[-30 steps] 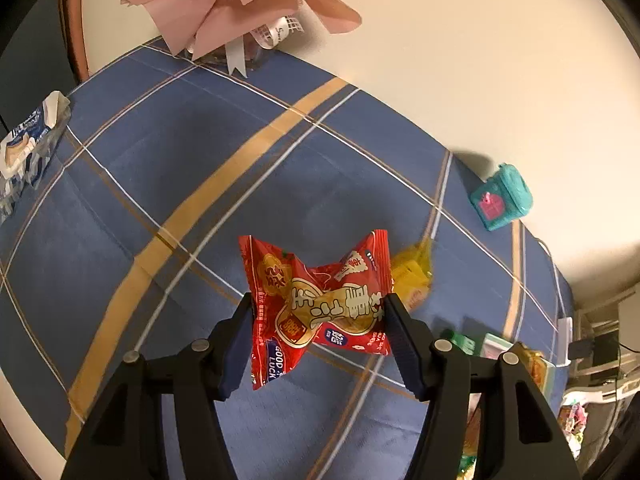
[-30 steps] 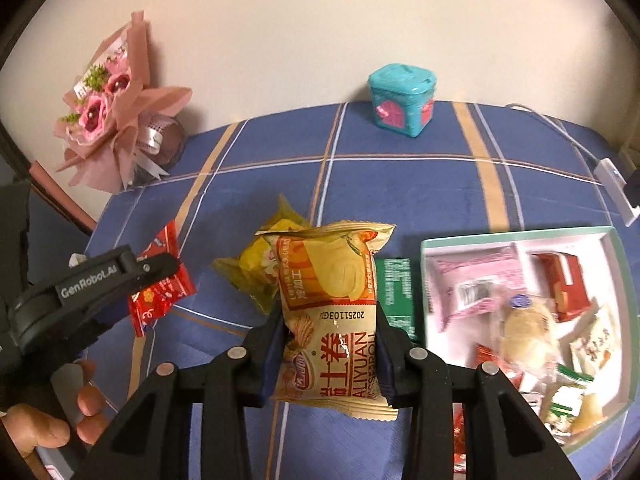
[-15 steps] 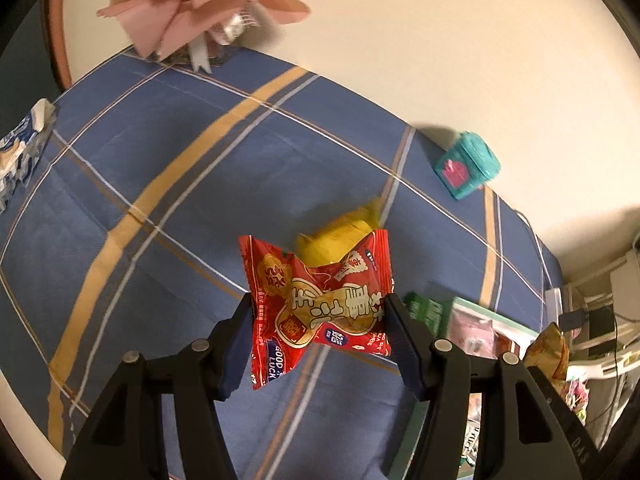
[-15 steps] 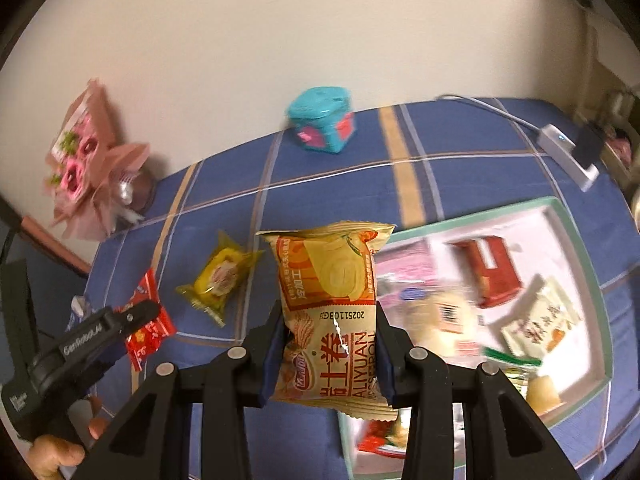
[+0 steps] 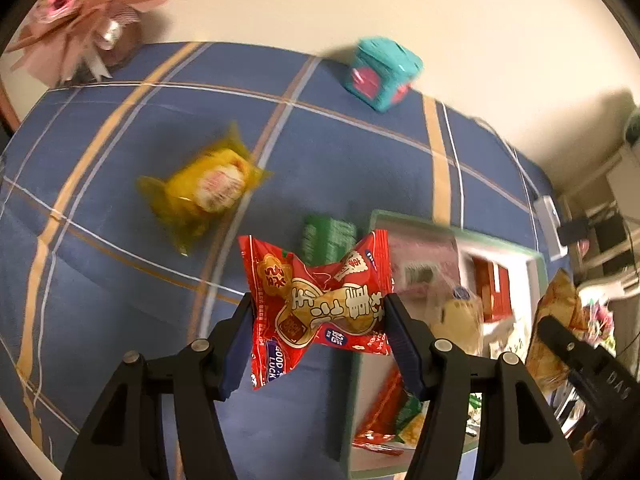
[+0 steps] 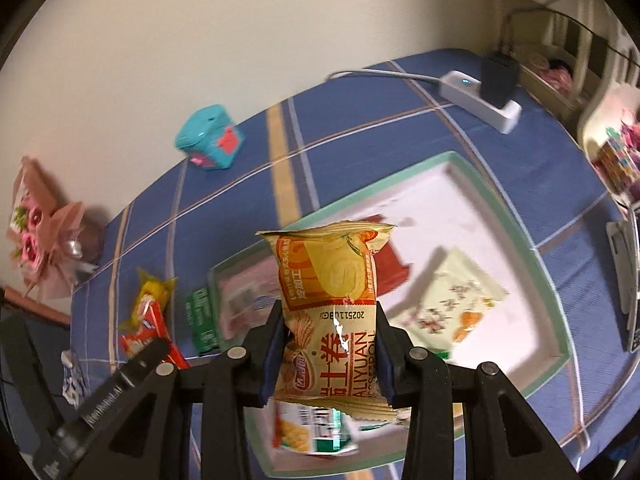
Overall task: Organize snacks
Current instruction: 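Carry red packet with left tool over tray while right tool carries roll pack, then open both tools to drop red packet and roll pack into tray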
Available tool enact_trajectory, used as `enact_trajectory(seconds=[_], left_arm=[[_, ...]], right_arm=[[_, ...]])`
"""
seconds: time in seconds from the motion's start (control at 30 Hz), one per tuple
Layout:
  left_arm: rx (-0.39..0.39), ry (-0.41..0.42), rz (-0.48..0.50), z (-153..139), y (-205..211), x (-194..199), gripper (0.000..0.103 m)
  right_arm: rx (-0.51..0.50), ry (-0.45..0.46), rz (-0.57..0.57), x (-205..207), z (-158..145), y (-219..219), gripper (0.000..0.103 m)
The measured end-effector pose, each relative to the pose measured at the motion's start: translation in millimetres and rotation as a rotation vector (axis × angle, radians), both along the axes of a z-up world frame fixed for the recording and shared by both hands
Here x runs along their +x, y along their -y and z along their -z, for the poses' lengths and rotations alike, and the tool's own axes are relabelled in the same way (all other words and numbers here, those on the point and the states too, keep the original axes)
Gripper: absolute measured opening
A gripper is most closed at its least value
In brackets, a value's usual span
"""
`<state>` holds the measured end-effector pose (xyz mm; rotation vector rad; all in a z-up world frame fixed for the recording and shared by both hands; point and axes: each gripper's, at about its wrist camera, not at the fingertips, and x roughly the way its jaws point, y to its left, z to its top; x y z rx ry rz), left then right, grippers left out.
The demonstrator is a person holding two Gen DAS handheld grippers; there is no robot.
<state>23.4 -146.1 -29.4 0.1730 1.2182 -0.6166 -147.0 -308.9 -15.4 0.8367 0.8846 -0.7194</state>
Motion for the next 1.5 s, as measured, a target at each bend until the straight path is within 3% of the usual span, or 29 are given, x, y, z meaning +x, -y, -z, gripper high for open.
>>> enact_trajectory(seconds=[0.57,1.03,1.2,1.43,1.5], left_arm=[[0.062,0.027,0.134,17,47,-41,0.064],[0.064,0.049,0.210,18,68,-58,0.064],[0.045,0.006,0.220,26,71,-61,0.064],[0.041,0.005,0.230,28,74,-64,0.064],[0.038,-0.004,0.233,30,75,-65,0.064]], right_arm=[[0.032,-0.037,0.091,-50,14,37,0.041],[0.054,-0.054,0.078,-48,26,37,0.041],[0.063,-0.066,0.068,-46,32,36,0.042],[0.062,-0.075,0.071,-45,32,36,0.042],[0.058,-0.075,0.073,-46,30,36,0.050]])
